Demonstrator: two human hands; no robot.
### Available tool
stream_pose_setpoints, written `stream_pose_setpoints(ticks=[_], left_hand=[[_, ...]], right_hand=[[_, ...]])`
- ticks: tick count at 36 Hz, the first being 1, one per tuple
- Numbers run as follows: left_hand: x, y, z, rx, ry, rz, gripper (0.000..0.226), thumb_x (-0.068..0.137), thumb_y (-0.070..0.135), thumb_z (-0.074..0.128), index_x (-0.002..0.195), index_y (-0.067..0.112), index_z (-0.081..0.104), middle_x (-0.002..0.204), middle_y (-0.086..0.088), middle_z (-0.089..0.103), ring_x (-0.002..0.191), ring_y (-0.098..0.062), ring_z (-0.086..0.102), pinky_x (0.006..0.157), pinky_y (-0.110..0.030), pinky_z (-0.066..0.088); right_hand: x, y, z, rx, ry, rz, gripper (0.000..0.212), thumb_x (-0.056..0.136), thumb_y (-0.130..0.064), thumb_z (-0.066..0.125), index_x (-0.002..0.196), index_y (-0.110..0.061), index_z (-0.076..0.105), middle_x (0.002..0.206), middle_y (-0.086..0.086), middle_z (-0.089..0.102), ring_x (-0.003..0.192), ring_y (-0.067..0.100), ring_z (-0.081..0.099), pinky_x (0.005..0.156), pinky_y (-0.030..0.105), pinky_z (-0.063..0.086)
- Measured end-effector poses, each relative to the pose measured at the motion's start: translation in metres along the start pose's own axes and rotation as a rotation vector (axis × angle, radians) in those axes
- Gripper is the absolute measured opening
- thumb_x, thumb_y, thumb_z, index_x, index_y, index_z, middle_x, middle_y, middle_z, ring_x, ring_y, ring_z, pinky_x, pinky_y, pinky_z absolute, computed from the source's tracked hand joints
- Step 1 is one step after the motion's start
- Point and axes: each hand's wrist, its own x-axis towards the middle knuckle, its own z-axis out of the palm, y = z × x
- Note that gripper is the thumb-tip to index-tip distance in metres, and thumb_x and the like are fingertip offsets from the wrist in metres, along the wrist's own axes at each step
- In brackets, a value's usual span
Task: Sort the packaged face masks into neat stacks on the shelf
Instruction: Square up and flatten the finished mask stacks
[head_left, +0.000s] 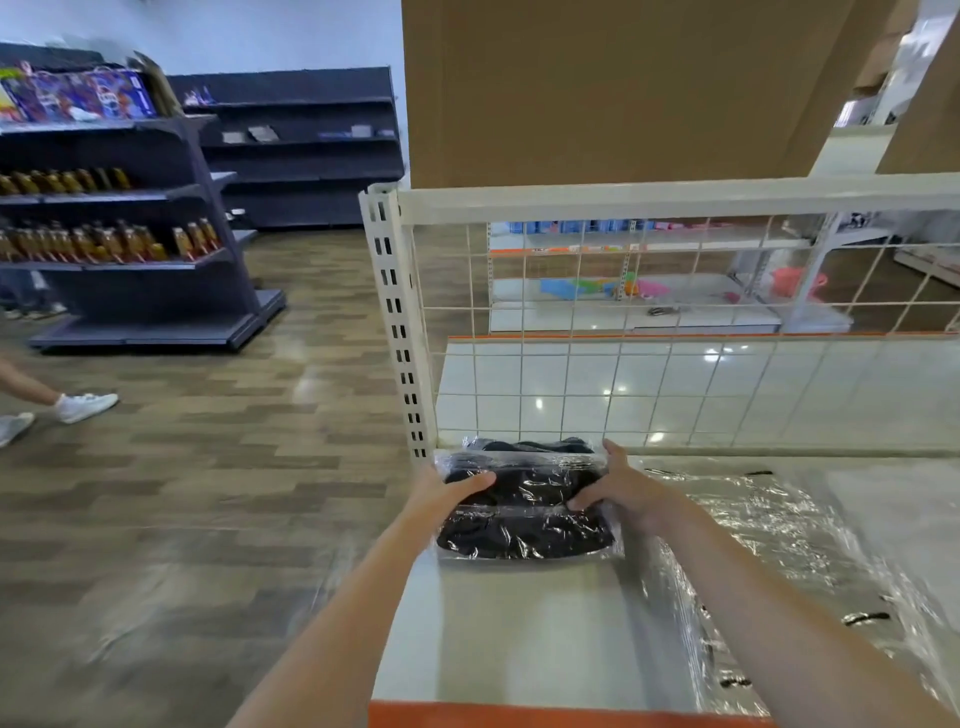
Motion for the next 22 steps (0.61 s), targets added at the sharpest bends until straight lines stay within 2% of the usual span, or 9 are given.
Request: stream_pose_setpoints(ticks=[2, 5, 9, 10, 13, 14, 16, 19, 22], left_hand=[[0.005, 0.004, -0.001, -0.094, 0.002, -0.056, 0.112, 0.035, 0.046, 0.092, 0.127, 0.015, 0.036, 0.126, -0.008, 0.053, 0.118, -0.027, 0.054, 0.105, -0.046, 0.041], [0.01, 0.011, -0.003, -0.173, -0.056, -0.11, 0.083, 0.054, 0.023, 0.087, 0.122, -0.002, 0.048, 0.109, -0.018, 0.065, 0.095, -0.031, 0.067, 0.084, -0.042, 0.056], [0.016, 0.013, -0.008, -0.214, -0.126, -0.153, 0.058, 0.066, 0.014, 0.081, 0.118, -0.001, 0.059, 0.102, -0.02, 0.07, 0.085, -0.029, 0.07, 0.067, -0.033, 0.057], [0.017, 0.013, -0.008, -0.209, -0.128, -0.169, 0.056, 0.068, 0.015, 0.08, 0.117, 0.0, 0.059, 0.103, -0.02, 0.07, 0.084, -0.029, 0.07, 0.066, -0.033, 0.057], [0.016, 0.014, -0.01, -0.187, -0.155, -0.195, 0.053, 0.07, 0.017, 0.078, 0.117, 0.0, 0.06, 0.103, -0.019, 0.07, 0.083, -0.028, 0.069, 0.07, -0.034, 0.055], [0.015, 0.015, -0.011, -0.177, -0.169, -0.2, 0.049, 0.072, 0.016, 0.077, 0.116, 0.001, 0.06, 0.103, -0.019, 0.07, 0.084, -0.028, 0.069, 0.071, -0.034, 0.056], [0.009, 0.015, -0.014, -0.181, -0.205, -0.219, 0.041, 0.076, 0.015, 0.074, 0.113, 0.005, 0.062, 0.1, -0.017, 0.071, 0.084, -0.028, 0.069, 0.071, -0.034, 0.056], [0.001, 0.008, -0.02, -0.216, -0.242, -0.185, 0.045, 0.074, 0.011, 0.074, 0.116, 0.006, 0.059, 0.101, -0.018, 0.07, 0.086, -0.03, 0.069, 0.071, -0.036, 0.058], [-0.008, -0.005, -0.025, -0.214, -0.178, -0.042, 0.082, 0.054, 0.02, 0.09, 0.126, 0.007, 0.052, 0.113, -0.016, 0.068, 0.103, -0.031, 0.066, 0.093, -0.047, 0.051]], right_hand=[[0.002, 0.002, -0.003, 0.073, -0.02, 0.001, 0.126, 0.061, 0.01, 0.076, 0.149, -0.027, -0.006, 0.154, 0.023, 0.003, 0.13, 0.04, 0.035, 0.108, 0.051, 0.033], [0.001, 0.0, -0.006, 0.13, -0.077, 0.018, 0.147, 0.041, -0.006, 0.092, 0.15, -0.028, -0.004, 0.141, 0.03, 0.029, 0.08, 0.019, 0.061, 0.075, 0.033, 0.055], [0.008, 0.001, -0.011, 0.129, -0.031, 0.099, 0.129, 0.041, -0.006, 0.091, 0.146, -0.018, 0.016, 0.132, 0.022, 0.043, 0.107, 0.033, 0.052, 0.089, 0.041, 0.044], [0.007, 0.0, -0.01, 0.085, -0.047, 0.13, 0.117, 0.038, -0.009, 0.093, 0.138, -0.013, 0.031, 0.116, 0.021, 0.056, 0.096, 0.033, 0.056, 0.083, 0.04, 0.047], [-0.002, -0.003, -0.007, 0.08, -0.109, 0.116, 0.023, 0.065, 0.001, 0.08, 0.077, -0.004, 0.06, 0.059, 0.006, 0.063, 0.071, 0.023, 0.056, 0.075, 0.03, 0.044], [-0.005, -0.006, -0.006, 0.057, -0.139, 0.098, 0.017, 0.072, 0.005, 0.073, 0.084, -0.003, 0.065, 0.063, 0.006, 0.067, 0.076, 0.022, 0.06, 0.08, 0.03, 0.045], [-0.006, -0.005, -0.006, 0.081, -0.162, 0.065, 0.073, 0.07, 0.01, 0.072, 0.135, -0.004, 0.041, 0.102, 0.018, 0.068, 0.1, 0.028, 0.063, 0.09, 0.037, 0.048], [-0.011, -0.005, 0.001, 0.04, -0.118, 0.033, 0.12, 0.062, 0.001, 0.082, 0.149, -0.017, 0.001, 0.147, 0.021, 0.03, 0.13, 0.031, 0.038, 0.104, 0.041, 0.039], [-0.018, 0.006, 0.008, -0.016, -0.101, -0.056, 0.1, 0.066, 0.005, 0.078, 0.141, -0.016, 0.014, 0.142, 0.009, 0.034, 0.129, 0.027, 0.037, 0.107, 0.039, 0.034]])
